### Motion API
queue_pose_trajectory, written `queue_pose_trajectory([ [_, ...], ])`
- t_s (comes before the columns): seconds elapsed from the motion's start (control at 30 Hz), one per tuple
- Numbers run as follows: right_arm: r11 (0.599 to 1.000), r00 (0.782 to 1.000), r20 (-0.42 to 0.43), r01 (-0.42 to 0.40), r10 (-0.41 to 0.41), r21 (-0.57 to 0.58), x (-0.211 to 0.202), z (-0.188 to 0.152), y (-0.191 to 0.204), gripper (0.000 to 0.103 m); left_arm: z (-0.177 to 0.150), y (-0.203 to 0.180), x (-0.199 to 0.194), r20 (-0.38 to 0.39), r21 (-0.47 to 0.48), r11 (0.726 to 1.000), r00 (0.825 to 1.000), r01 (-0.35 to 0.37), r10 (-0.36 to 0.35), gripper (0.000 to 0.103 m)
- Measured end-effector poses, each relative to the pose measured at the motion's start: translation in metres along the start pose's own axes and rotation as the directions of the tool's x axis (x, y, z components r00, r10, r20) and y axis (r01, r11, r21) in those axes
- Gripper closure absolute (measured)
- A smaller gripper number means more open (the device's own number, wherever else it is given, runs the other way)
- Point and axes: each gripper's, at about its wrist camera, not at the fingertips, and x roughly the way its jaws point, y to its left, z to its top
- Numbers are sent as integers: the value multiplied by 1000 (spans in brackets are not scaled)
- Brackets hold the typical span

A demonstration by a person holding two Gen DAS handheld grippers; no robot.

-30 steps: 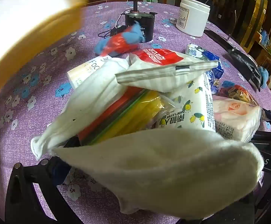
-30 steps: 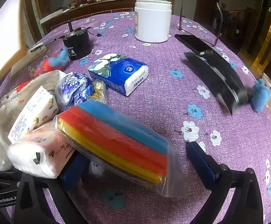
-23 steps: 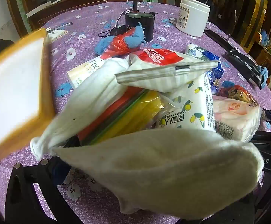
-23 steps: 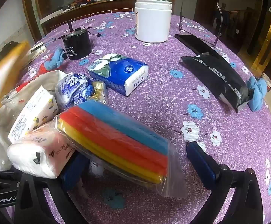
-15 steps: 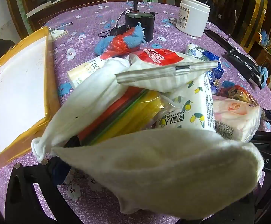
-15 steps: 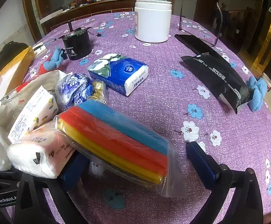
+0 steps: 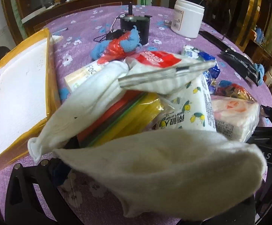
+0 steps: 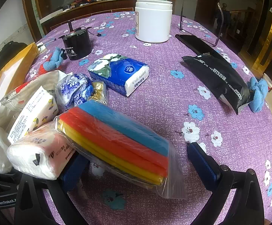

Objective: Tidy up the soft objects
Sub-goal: 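Lift the white cloth held in the left gripper off the pile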

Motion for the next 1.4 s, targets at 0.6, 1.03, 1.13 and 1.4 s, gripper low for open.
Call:
queue_pose_trajectory([
  [0.6, 1000, 1000, -2, -1, 1, 0, -2, -2, -2, 0, 2, 1, 0, 3, -1, 1000, 1000, 2, -2, 0],
  [1.03, 999, 999, -38, -38, 37, -39, -2, 2, -5, 0, 2, 1, 0, 3, -1, 1000, 1000, 2, -2, 0],
  [1.13, 992, 995, -16, -102, 101, -68, -21, -7, -15, 1, 2, 1, 0, 3, -2, 1000, 1000, 1, -1, 0],
  [1.4, 981, 980, 64, -183, 187, -57, -70, -50, -56, 1, -23, 13, -40, 28, 77, 980, 982, 184, -187, 0],
])
